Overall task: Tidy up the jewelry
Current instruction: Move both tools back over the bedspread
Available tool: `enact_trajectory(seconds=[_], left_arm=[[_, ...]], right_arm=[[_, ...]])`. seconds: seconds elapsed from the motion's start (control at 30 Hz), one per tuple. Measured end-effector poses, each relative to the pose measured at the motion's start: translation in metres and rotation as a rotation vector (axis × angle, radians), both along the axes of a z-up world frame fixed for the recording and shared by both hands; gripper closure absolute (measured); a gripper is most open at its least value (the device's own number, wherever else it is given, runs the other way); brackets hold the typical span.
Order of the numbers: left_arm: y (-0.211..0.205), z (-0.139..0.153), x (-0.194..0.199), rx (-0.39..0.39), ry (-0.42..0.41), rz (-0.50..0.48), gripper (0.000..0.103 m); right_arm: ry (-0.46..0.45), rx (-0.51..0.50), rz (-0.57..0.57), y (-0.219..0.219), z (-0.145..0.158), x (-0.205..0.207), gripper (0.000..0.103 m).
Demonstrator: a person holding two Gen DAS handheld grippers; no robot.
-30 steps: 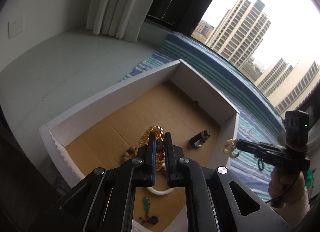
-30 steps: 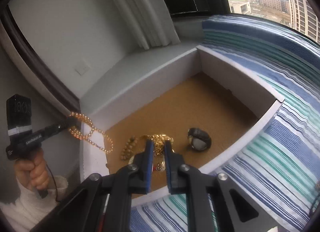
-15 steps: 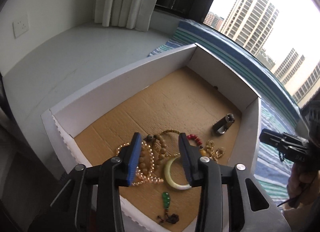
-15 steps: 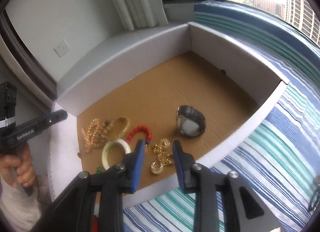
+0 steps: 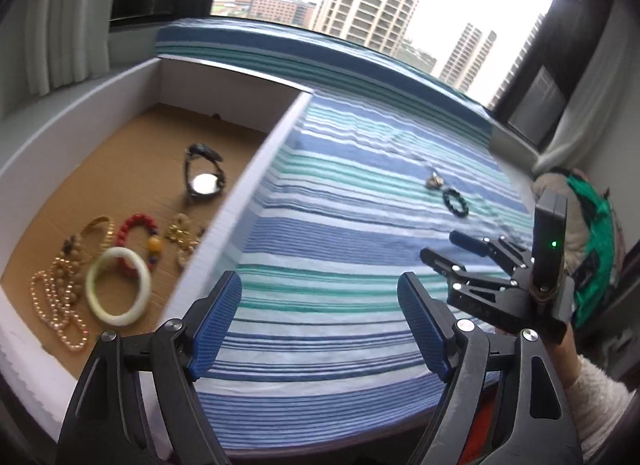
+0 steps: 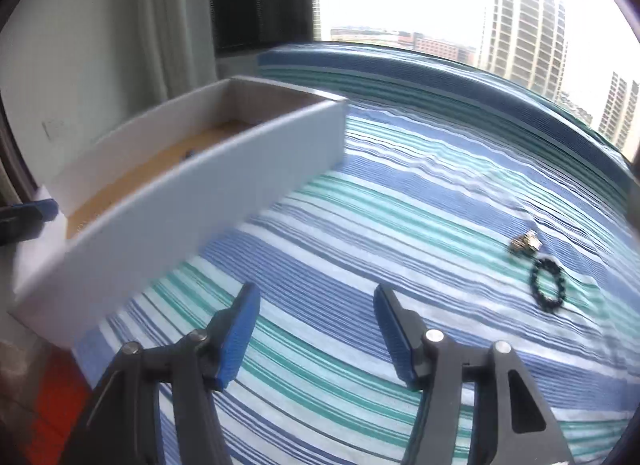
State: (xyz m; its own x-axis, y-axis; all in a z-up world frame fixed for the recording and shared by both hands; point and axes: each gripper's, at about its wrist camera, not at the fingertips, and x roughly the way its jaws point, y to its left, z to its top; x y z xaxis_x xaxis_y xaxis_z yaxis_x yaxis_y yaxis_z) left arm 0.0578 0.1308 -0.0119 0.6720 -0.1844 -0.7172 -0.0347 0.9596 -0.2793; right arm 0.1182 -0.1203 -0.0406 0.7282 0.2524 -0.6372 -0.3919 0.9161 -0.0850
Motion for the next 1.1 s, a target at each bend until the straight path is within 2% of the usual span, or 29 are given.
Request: enact_trajectory(seconds=[0.13, 0.27, 0.37, 0.5, 0.63, 0.73, 0.93, 1.1], left_arm=[[-0.053, -0.034, 0.027, 0.037, 0.034, -0.109, 0.021], [-0.088, -0.061, 0.053, 0.118, 0.057, -0.138, 0.021], [-0.107, -0.067, 0.062, 0.134, 0.058, -0.149, 0.021], [-0.126, -0.07, 0.067, 0.212, 0.043, -0.168, 0.018], [-0.128, -0.076, 0.069, 0.24, 0.053, -0.156, 0.012], [-0.129, -0.085, 0.07, 0.251, 0.068, -0.138, 0.011], [-0.133, -0.106, 0.072, 0.258, 0.121, -0.139, 0.011], [-0.138, -0.11, 0.067, 0.282, 0.118, -0.129, 0.002]], right_arm=[[0.007, -0.011, -0.154, -0.06, -0.027, -0.011, 0.043], [-0.004, 0.01, -0.283, -0.112, -0.039, -0.026, 0.043], [0.007, 0.045, -0.354, -0.143, -0.045, -0.033, 0.043], [0.014, 0.091, -0.417, -0.169, -0.053, -0.041, 0.043], [0.006, 0.152, -0.46, -0.184, -0.057, -0.047, 0.043], [-0.013, 0.184, -0.471, -0.188, -0.056, -0.05, 0.043], [-0.029, 0.201, -0.459, -0.184, -0.055, -0.053, 0.043], [-0.037, 0.213, -0.455, -0.18, -0.057, -0.061, 0.043]])
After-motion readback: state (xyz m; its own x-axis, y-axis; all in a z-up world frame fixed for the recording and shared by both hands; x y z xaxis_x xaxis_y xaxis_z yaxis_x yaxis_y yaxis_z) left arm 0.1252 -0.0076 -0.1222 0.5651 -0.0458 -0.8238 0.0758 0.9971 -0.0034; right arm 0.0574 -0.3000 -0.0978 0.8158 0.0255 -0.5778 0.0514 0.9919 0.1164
